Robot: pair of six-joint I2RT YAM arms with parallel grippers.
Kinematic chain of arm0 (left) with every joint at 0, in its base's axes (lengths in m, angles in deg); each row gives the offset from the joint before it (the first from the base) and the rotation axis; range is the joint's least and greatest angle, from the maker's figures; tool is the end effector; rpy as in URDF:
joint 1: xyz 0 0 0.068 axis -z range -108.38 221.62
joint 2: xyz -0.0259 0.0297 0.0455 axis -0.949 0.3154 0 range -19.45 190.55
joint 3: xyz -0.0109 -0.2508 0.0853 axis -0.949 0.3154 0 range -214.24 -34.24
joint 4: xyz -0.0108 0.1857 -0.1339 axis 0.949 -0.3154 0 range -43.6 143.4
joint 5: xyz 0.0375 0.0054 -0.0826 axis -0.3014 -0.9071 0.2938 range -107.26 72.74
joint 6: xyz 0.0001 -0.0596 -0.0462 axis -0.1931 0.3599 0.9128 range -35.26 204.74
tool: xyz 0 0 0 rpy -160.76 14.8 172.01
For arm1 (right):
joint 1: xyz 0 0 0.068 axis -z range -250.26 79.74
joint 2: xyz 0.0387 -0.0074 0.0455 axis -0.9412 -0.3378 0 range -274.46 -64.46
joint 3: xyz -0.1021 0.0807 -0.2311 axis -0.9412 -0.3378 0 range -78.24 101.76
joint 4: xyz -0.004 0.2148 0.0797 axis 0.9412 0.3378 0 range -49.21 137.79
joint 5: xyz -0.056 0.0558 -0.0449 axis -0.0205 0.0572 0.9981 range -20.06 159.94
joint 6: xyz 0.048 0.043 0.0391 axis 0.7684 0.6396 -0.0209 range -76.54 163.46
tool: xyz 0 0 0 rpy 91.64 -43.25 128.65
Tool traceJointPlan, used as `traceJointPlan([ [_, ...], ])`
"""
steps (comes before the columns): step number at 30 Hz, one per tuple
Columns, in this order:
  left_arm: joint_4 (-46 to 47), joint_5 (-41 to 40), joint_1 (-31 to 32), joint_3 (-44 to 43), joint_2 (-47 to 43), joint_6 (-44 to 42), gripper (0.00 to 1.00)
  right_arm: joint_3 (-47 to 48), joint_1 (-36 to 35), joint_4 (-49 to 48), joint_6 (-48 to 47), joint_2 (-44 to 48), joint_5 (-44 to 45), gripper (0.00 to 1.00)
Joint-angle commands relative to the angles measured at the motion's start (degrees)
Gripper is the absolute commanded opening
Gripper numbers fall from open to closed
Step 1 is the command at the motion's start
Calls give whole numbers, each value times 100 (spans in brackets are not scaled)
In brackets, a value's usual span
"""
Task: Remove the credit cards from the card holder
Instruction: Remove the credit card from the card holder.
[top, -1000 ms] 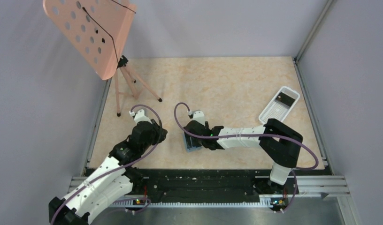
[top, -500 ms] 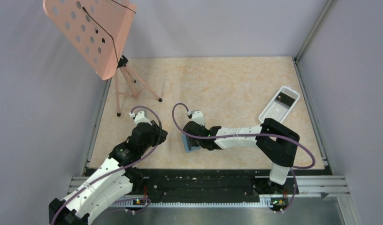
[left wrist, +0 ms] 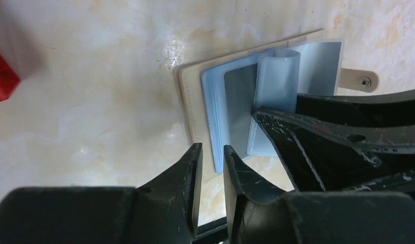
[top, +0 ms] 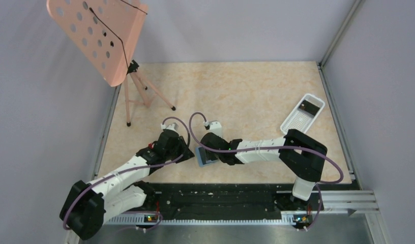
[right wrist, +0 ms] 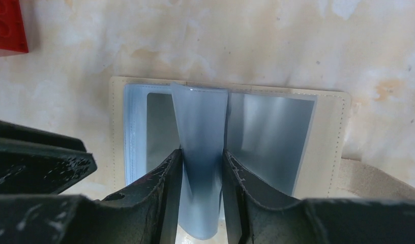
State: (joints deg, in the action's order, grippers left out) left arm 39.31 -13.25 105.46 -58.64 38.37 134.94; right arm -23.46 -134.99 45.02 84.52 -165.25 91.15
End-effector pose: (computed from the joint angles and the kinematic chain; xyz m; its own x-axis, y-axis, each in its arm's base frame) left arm 0.1513 -0.1067 0.1632 -0.8491 -0.3534 -0.3927 -0.0898 0.8290 -0.5519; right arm 0.1669 0.2998 0.1530 -0.7363 -0.1255 -0.6649 -0.3457 0.9145 0.2103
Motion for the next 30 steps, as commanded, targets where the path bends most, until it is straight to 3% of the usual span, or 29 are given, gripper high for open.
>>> traceJointPlan([
  [1,659,287,-17,-100,276,173,27,-487,103,-376,242,398,-400,33],
  [8,1071,499,-17,-185,956,213,25,-1060,358,-953,316,798,-909,32],
  [21,1593,824,-16,-328,1887,88,18,-1168,495,-1033,455,1055,-1181,32],
  [30,1448,637,-18,-214,1900,-10,17,-1026,496,-230,228,1313,-456,45],
])
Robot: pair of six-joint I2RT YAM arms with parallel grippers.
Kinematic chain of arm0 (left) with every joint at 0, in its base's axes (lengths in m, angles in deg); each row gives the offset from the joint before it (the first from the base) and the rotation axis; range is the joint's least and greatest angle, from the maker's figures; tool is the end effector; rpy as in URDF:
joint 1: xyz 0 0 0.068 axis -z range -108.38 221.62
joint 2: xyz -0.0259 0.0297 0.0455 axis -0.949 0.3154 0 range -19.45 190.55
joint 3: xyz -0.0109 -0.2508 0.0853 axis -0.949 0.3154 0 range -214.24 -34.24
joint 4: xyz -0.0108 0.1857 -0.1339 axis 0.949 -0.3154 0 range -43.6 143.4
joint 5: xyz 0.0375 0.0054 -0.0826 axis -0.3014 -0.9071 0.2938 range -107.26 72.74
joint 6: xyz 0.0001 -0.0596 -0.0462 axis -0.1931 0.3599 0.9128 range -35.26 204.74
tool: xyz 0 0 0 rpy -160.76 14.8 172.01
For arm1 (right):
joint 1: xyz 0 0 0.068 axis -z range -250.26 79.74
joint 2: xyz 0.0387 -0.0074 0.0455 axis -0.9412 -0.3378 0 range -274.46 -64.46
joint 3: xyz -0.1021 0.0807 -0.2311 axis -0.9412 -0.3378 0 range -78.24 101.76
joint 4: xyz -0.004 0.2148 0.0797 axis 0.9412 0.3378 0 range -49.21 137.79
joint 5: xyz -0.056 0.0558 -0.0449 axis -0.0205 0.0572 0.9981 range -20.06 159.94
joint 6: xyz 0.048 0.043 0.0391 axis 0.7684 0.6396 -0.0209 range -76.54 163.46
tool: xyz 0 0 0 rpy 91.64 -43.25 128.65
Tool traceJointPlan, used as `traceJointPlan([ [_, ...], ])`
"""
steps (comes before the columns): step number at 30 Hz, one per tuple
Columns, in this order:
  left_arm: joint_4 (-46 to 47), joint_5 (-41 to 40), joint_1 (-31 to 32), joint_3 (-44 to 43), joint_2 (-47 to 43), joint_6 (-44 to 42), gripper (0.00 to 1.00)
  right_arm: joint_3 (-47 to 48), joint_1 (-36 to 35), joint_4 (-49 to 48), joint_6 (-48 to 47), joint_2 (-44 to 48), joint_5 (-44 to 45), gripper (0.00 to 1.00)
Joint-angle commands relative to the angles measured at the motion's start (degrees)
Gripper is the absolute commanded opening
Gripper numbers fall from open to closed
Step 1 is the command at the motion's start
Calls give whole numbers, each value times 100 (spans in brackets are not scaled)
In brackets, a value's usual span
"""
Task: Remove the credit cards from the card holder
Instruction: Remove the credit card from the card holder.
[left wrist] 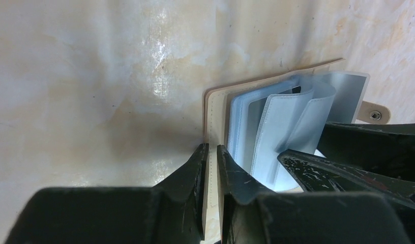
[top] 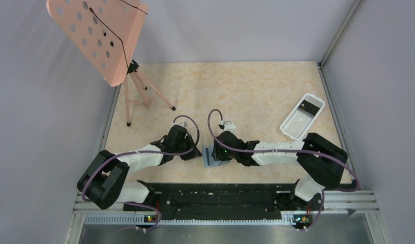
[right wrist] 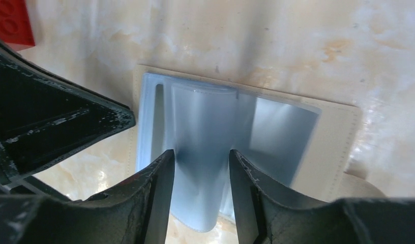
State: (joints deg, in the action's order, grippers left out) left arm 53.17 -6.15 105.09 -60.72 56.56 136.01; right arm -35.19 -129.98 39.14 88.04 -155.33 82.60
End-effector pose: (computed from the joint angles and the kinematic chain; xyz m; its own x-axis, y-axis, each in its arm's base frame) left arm 0.1838 -0.1361 0.1368 -0.9016 -0.3215 -0.2893 -0.0931 0.7976 -0.5960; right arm 0.1651 0.2552 0.1559 -0.7968 -0.0066 -0.6042 -0.2904 0.8811 0.3734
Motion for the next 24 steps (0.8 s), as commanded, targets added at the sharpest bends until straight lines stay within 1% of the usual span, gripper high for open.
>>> traceJointPlan([
  [1,52,-95,24,-6,88,-137,17,204,-3,530,-173,332,501,45],
  [5,-30,-203,20,-40,94,-174,17,350,-3,1063,-355,372,1002,46],
  [8,-168,-223,20,-48,97,-191,17,332,8,1234,-408,455,1212,46],
  [12,-205,-241,19,-40,98,-204,17,296,36,1332,-387,587,1221,45],
  [19,-237,-205,22,5,-63,-185,17,193,189,2004,-183,1191,1564,44],
  [22,-258,-180,20,-12,-115,-194,18,187,239,2184,-146,1387,1564,44],
  [24,-253,-156,19,-36,-130,-184,18,233,241,2120,-133,1505,1377,44],
])
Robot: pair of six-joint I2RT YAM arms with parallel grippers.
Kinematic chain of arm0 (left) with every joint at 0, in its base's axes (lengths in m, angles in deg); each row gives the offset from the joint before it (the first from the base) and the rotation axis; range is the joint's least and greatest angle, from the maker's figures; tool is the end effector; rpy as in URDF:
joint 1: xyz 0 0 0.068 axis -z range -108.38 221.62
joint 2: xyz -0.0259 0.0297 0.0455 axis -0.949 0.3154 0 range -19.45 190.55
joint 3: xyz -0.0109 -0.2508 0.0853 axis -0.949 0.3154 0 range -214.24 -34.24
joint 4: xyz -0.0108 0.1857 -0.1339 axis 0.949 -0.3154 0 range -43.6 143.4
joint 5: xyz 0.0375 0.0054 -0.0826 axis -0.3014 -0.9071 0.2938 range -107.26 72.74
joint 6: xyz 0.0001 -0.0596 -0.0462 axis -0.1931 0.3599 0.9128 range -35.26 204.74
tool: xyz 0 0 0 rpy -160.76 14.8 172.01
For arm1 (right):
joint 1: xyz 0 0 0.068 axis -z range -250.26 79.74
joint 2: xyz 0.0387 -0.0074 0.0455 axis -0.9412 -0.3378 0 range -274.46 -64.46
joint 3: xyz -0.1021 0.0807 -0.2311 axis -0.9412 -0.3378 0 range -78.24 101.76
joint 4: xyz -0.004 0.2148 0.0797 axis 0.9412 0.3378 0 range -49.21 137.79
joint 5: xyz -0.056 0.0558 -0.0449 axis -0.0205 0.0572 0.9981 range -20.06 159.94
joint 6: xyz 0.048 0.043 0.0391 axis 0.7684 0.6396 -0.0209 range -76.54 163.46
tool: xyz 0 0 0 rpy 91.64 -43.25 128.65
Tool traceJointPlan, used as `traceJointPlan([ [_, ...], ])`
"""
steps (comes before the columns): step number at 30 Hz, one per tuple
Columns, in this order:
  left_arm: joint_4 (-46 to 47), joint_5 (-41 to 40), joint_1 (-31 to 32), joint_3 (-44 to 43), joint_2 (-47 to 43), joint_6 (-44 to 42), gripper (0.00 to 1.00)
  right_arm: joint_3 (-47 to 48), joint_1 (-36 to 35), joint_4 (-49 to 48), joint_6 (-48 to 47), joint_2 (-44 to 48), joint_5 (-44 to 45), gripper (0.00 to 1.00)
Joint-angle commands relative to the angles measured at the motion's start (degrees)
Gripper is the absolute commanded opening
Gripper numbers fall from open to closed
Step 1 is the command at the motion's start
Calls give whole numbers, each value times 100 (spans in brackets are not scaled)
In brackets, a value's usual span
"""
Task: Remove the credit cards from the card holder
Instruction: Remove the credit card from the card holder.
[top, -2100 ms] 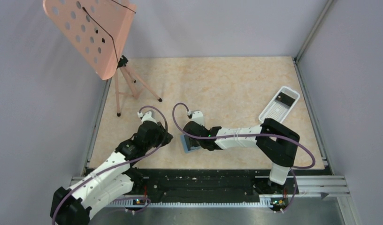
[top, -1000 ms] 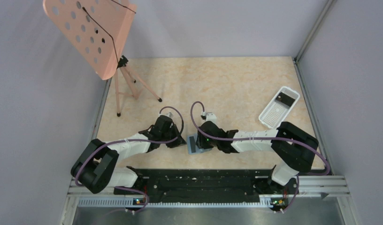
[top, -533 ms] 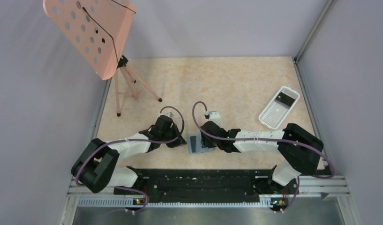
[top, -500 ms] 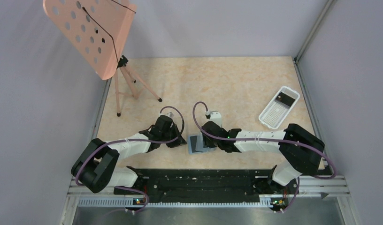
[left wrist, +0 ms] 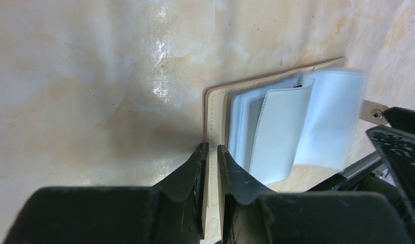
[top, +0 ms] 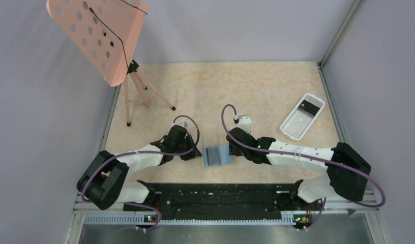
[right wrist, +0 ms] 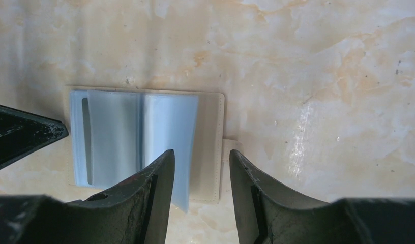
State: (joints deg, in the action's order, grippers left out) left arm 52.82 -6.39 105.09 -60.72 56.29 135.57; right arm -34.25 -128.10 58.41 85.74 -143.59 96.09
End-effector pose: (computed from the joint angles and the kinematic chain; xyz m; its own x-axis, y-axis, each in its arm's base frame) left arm 0.1833 -0.1355 0.1373 -0.9013 -0.3168 -0.2955 -0.0880 0.8018 -0.5910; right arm 0.1607 0.2030 0.1887 -0.7293 -0.0255 -0.6838 -0.1722 0.9740 0.1474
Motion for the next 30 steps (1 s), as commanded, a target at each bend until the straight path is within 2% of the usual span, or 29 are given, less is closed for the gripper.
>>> traceJointPlan([
  [1,-210,-115,20,-41,-113,-131,18,140,40,57,71,417,-126,45],
  [6,-135,-55,20,-9,-121,-77,18,46,-90,-942,74,671,-748,54],
  [12,-208,-94,20,40,-128,-125,18,281,-199,-1320,168,42,-951,58],
  [21,-215,-132,21,125,-241,-118,18,471,-406,-1465,218,-933,-624,65],
  [25,-212,-96,22,134,-212,-113,18,552,-577,-1357,278,-1334,-106,66],
  [30,-186,-89,20,173,-192,-82,17,572,-602,-1438,300,-1665,-122,66],
])
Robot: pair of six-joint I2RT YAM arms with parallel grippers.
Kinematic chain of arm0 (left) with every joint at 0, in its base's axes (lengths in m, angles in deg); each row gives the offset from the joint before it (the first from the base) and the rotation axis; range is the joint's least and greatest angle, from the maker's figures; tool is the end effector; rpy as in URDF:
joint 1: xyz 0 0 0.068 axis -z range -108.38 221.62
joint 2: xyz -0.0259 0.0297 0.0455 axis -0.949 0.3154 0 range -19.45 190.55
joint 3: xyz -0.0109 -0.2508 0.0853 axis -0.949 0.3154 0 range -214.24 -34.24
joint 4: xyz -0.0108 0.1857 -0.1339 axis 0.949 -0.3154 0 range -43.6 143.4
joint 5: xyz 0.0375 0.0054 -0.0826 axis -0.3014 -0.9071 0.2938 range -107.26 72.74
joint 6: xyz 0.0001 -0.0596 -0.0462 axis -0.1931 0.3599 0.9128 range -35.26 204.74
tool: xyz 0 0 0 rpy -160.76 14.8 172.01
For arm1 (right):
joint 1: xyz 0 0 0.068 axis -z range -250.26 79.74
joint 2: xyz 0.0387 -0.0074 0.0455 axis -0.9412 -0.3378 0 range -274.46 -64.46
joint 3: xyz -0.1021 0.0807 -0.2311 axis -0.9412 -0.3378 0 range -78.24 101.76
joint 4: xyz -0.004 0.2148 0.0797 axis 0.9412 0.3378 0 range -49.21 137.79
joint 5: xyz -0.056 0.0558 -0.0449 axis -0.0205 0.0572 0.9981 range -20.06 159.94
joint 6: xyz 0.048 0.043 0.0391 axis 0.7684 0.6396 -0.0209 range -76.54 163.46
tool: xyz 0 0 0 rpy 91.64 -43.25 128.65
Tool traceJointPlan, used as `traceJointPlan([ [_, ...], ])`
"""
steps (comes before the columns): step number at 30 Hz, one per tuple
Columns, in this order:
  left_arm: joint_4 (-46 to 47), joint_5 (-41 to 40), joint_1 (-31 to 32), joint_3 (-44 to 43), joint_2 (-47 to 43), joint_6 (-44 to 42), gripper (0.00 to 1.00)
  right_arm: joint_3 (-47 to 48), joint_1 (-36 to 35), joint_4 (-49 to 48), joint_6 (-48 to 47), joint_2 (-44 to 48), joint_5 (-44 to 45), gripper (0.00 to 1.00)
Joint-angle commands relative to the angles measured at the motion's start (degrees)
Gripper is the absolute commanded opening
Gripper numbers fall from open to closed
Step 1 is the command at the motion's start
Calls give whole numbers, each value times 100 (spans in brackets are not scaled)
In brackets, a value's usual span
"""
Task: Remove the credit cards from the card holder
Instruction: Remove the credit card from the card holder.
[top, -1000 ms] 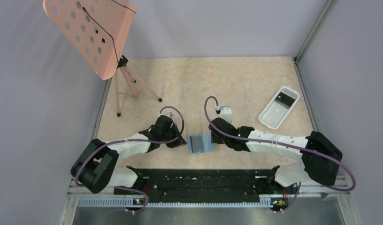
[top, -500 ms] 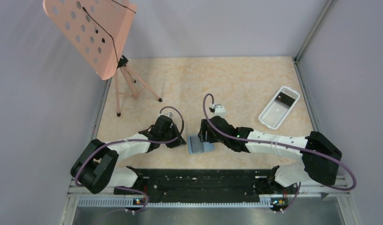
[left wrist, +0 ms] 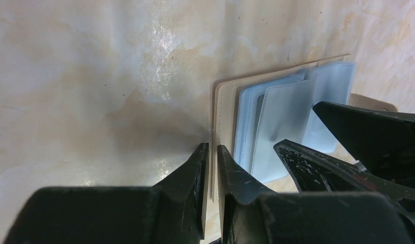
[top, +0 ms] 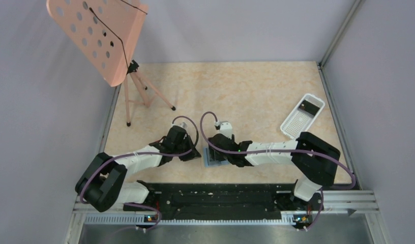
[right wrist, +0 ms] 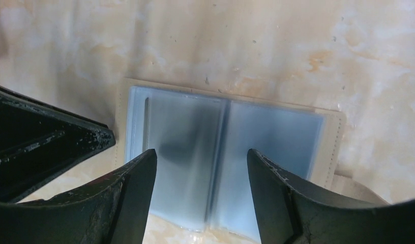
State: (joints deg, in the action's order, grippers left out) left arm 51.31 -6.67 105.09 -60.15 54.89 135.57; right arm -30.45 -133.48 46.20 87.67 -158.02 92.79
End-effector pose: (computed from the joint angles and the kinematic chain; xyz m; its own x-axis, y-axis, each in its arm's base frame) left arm 0.1789 -0.1322 0.1372 -0.9026 -0.3168 -0.2915 -0.0951 0.8072 -0.5825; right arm 0.1611 0.2644 0.1570 -0.7488 -0.0577 -0.6603 -0.2664 0.9384 0.2201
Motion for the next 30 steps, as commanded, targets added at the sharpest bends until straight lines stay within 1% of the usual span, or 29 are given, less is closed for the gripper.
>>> traceJointPlan([
  [1,-37,-34,19,119,-44,-78,17,149,-72,-282,136,-237,176,66],
  [11,10,3,20,201,-206,40,17,-58,-99,-667,198,-300,14,66],
  [15,12,-4,20,234,-235,58,17,255,-171,-96,157,-493,282,66],
  [19,26,8,19,278,-208,46,17,328,-220,84,67,-603,417,64],
  [21,14,18,19,286,-179,41,17,314,-218,154,86,-648,471,61],
  [24,26,7,19,337,-207,65,17,290,-225,272,137,-646,558,54],
  [26,21,-12,19,358,-248,76,17,240,-220,277,185,-553,604,50],
  [28,3,-28,19,367,-271,87,16,179,-222,274,223,-449,658,47],
  [30,-23,-39,19,372,-274,94,16,108,-218,253,240,-329,707,39],
])
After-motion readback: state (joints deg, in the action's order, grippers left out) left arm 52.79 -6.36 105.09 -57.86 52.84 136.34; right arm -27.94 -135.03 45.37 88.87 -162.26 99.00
